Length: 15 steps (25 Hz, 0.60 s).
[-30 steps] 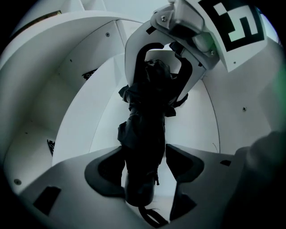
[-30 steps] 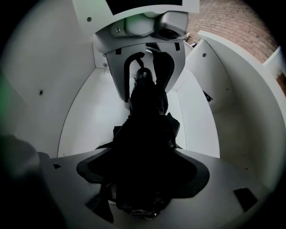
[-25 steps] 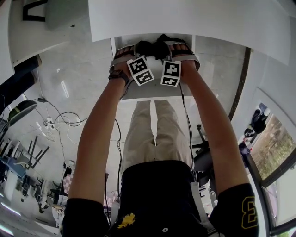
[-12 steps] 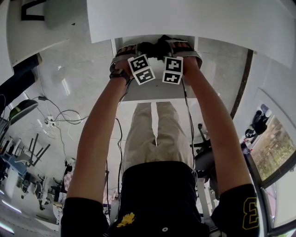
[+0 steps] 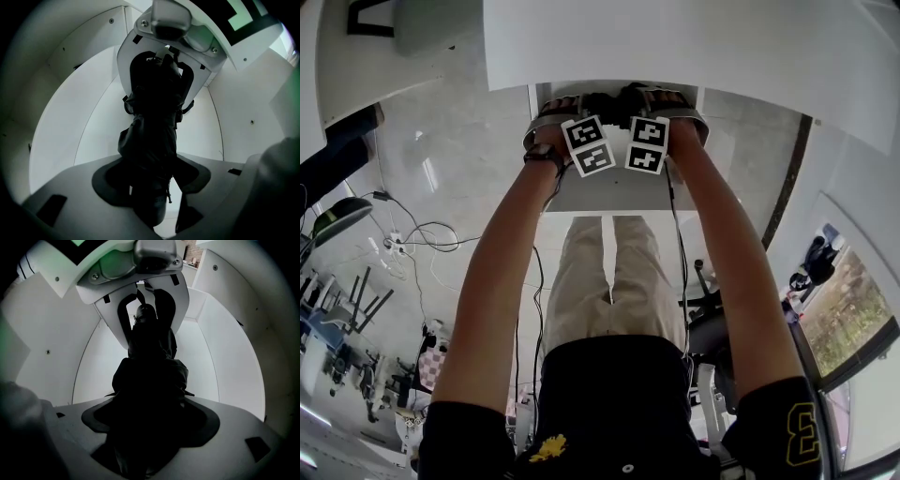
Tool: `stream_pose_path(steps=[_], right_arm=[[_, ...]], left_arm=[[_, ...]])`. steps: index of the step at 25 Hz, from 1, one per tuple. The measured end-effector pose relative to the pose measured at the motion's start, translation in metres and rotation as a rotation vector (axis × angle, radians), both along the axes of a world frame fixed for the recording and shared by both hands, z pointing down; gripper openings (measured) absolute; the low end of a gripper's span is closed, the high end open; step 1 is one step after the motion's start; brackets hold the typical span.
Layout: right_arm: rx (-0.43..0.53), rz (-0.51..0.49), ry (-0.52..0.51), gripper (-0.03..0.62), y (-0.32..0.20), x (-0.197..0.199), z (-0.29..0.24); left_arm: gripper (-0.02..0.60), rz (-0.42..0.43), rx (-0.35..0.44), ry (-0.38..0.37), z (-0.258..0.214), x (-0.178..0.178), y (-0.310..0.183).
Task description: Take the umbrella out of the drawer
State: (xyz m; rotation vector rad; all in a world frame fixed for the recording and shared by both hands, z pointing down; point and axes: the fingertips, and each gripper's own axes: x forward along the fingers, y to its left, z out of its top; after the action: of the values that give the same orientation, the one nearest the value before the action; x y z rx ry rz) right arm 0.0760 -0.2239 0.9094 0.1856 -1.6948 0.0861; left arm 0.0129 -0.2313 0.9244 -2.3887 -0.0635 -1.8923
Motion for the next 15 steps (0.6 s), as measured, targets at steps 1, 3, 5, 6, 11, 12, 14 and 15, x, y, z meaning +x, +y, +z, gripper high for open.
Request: stream_pose_path(steps=[1,3,5,6,11,12,14,15], right_arm=[[-0.005,0.004,0.002,0.385,-0.0008,-0.0010,0.0011],[-0.012,0.007,0.010,0.385,-0.0024,-0.0025,0.0030],[-0.008,0.015,0.013,0.383,-0.0028,-0.0034,0.0037],[-0.004,0.022,0.012,0.380,-0.0025,-0.0035,0.0036],[0.011,0.041,0.006,0.365,0.0009,-0.0005,0.0013],[0.013,0.042,0.006,0.364,0.0011,-0.0008,0.0013],[0.018,0.043,0.007,0.359,0.0005,-0.0015,0.0017],[0.019,0.044,0.007,0.357,0.0004,-0.0015,0.0016]], left_arm=[[0.244,-0.001,0.001,0.001,0.0007,-0.0007,-0.0008],[0.242,-0.006,0.001,0.006,0.0022,-0.0018,-0.0020],[0.242,-0.008,0.002,0.008,0.0031,-0.0028,-0.0024],[0.241,-0.009,0.003,0.009,0.0032,-0.0031,-0.0023],[0.235,-0.012,0.009,0.013,0.0016,-0.0002,-0.0001],[0.235,-0.013,0.011,0.014,0.0016,-0.0007,0.0001],[0.232,-0.015,0.017,0.015,0.0018,-0.0015,-0.0007],[0.229,-0.016,0.021,0.016,0.0017,-0.0015,-0.0007]])
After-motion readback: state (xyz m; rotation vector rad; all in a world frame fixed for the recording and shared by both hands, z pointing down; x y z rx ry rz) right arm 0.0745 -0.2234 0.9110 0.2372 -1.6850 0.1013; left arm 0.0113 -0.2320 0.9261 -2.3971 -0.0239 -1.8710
